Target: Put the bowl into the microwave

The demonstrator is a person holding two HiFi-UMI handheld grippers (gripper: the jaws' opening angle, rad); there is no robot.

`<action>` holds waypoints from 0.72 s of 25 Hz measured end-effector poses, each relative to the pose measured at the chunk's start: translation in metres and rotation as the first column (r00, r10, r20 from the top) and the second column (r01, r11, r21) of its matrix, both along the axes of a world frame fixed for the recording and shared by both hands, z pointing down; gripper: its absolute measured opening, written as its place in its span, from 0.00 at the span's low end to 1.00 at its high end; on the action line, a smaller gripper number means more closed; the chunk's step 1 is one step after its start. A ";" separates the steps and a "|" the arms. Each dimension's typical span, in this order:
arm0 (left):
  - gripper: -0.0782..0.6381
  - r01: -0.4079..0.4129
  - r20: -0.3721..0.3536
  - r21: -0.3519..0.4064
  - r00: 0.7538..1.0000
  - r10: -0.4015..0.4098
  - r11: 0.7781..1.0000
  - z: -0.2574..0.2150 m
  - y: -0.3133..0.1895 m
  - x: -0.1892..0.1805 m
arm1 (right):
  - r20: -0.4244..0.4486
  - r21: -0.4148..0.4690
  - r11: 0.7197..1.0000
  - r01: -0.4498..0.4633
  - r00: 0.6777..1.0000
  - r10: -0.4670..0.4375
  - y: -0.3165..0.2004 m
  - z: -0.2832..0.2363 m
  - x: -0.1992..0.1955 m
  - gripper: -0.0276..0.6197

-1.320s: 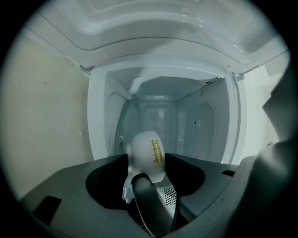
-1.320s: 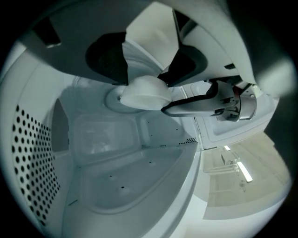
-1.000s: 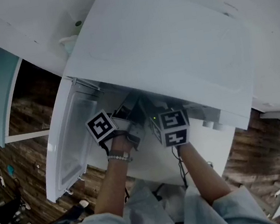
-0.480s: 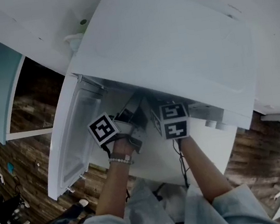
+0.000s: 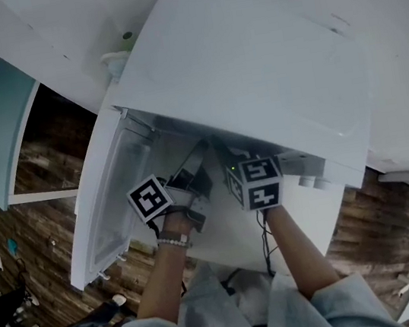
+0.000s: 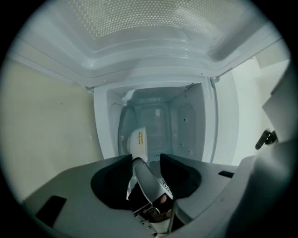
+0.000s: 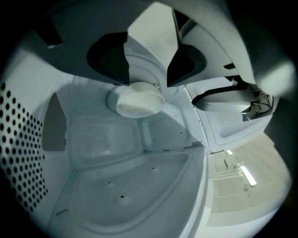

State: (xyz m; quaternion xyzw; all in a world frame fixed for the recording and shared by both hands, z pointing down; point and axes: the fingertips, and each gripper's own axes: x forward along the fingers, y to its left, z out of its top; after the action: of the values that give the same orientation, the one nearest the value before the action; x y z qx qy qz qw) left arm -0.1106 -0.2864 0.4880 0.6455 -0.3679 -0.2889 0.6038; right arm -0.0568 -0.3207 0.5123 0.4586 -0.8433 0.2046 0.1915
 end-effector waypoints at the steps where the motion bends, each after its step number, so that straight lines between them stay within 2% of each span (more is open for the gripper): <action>1: 0.34 -0.003 0.015 0.005 1.000 0.003 1.000 -0.001 0.002 0.000 | 0.010 0.000 1.000 0.006 1.000 -0.006 0.004 -0.001 0.000 0.45; 4: 0.30 -0.011 0.068 0.020 0.998 0.009 1.000 -0.005 0.007 -0.002 | 0.050 0.026 1.000 0.013 0.999 -0.015 0.012 -0.011 0.001 0.42; 8: 0.19 -0.025 0.134 0.049 0.991 0.019 0.998 -0.014 0.015 -0.002 | 0.053 0.094 0.995 0.015 0.998 -0.020 0.024 -0.027 0.006 0.22; 12: 0.11 -0.035 0.218 0.067 0.976 0.020 0.997 -0.026 0.024 -0.002 | 0.064 0.111 0.994 0.006 0.998 -0.013 0.036 -0.040 0.013 0.05; 16: 0.11 -0.054 0.270 0.134 0.963 0.016 0.990 -0.044 0.033 -0.003 | 0.124 0.127 0.992 0.024 0.991 -0.040 0.053 -0.057 0.016 0.05; 18: 0.11 -0.071 0.322 0.161 0.947 0.015 0.984 -0.053 0.038 -0.005 | 0.163 0.143 0.989 0.023 0.986 -0.046 0.060 -0.069 0.020 0.05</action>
State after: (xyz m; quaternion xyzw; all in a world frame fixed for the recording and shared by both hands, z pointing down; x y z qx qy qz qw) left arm -0.1151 -0.2487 0.4349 0.7410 -0.4203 -0.1978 0.4849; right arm -0.0368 -0.2604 0.4428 0.4377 -0.8764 0.1788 0.0914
